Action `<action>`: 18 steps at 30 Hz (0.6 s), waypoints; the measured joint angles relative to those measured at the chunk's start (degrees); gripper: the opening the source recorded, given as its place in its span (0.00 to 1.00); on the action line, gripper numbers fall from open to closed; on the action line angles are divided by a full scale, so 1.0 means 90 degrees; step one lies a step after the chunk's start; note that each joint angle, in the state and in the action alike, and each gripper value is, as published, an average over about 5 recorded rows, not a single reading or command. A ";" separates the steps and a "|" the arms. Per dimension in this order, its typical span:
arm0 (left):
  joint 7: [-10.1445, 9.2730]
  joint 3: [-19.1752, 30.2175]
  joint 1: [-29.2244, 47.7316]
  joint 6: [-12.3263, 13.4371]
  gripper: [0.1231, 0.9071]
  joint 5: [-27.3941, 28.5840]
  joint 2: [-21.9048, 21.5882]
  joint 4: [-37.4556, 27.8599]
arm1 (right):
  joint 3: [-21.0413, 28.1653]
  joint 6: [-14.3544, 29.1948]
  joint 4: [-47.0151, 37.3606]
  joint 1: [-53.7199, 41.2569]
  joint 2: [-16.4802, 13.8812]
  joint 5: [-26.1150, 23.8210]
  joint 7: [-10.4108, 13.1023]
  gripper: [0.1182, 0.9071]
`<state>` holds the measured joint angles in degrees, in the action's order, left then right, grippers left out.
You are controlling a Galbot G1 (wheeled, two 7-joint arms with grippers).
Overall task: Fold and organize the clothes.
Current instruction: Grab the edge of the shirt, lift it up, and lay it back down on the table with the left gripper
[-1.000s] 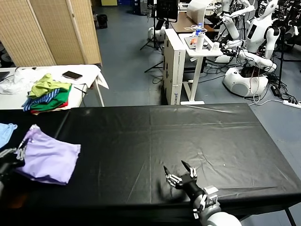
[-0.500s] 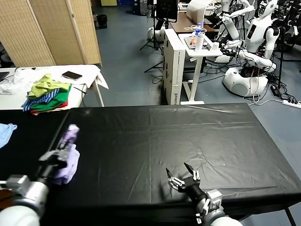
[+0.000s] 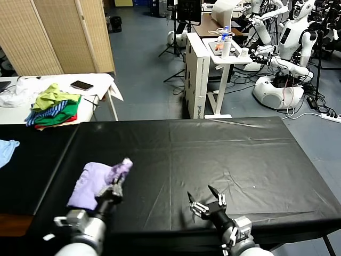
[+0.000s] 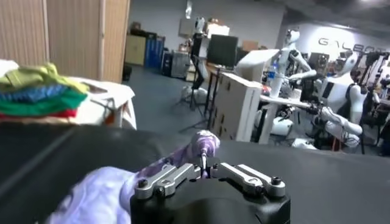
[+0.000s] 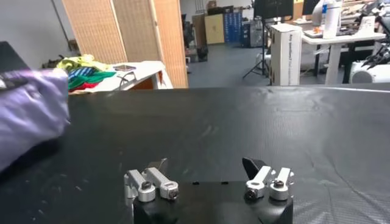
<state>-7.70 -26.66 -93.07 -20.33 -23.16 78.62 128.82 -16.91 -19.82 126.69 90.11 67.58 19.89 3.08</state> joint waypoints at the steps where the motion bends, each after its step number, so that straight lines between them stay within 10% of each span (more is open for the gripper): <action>1: 0.0016 0.0128 -0.0009 0.0005 0.13 0.0073 0.0118 -0.0041 | 0.0014 -0.0012 0.0003 -0.0024 -0.0020 0.0035 -0.0001 1.00; 12: 0.0721 0.0702 -0.0123 0.0479 0.94 0.0739 0.0567 0.0016 | 0.0395 -0.0765 -0.0084 -0.0664 -0.0172 0.1439 0.0436 1.00; 18: 0.0774 0.0212 -0.0074 0.0997 1.00 0.1148 0.0161 0.0101 | 0.0982 -0.1082 -0.0359 -0.1315 -0.0083 0.2292 0.0687 1.00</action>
<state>-0.73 -24.75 -93.74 -11.35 -12.82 80.08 129.73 -8.07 -29.57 123.45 78.28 66.84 40.51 9.26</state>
